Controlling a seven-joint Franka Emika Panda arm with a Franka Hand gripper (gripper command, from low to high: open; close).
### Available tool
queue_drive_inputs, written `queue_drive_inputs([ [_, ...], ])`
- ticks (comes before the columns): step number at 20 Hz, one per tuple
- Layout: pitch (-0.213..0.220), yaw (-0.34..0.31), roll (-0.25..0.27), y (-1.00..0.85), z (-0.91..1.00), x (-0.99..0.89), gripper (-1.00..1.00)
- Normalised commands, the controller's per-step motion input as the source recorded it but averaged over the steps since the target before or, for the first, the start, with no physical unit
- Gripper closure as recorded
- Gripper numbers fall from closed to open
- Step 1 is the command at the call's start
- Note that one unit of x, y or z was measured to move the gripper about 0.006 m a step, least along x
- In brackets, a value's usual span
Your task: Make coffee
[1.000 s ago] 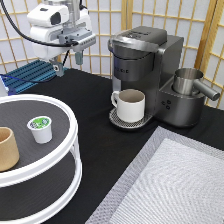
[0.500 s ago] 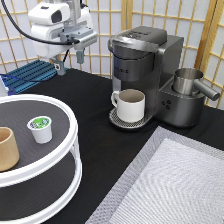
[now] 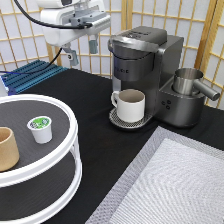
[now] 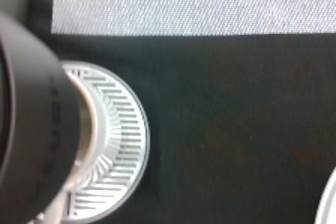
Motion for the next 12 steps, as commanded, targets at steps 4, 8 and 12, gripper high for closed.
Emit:
queue_drive_inputs([
  [4, 0.105, -0.115, 0.176, -0.03, 0.25, 0.7, -1.0],
  [8, 0.098, -0.116, 0.152, 0.02, 0.34, 0.6, -1.0],
  [12, 0.059, -0.115, 0.112, 0.09, 0.27, 0.41, -1.0],
])
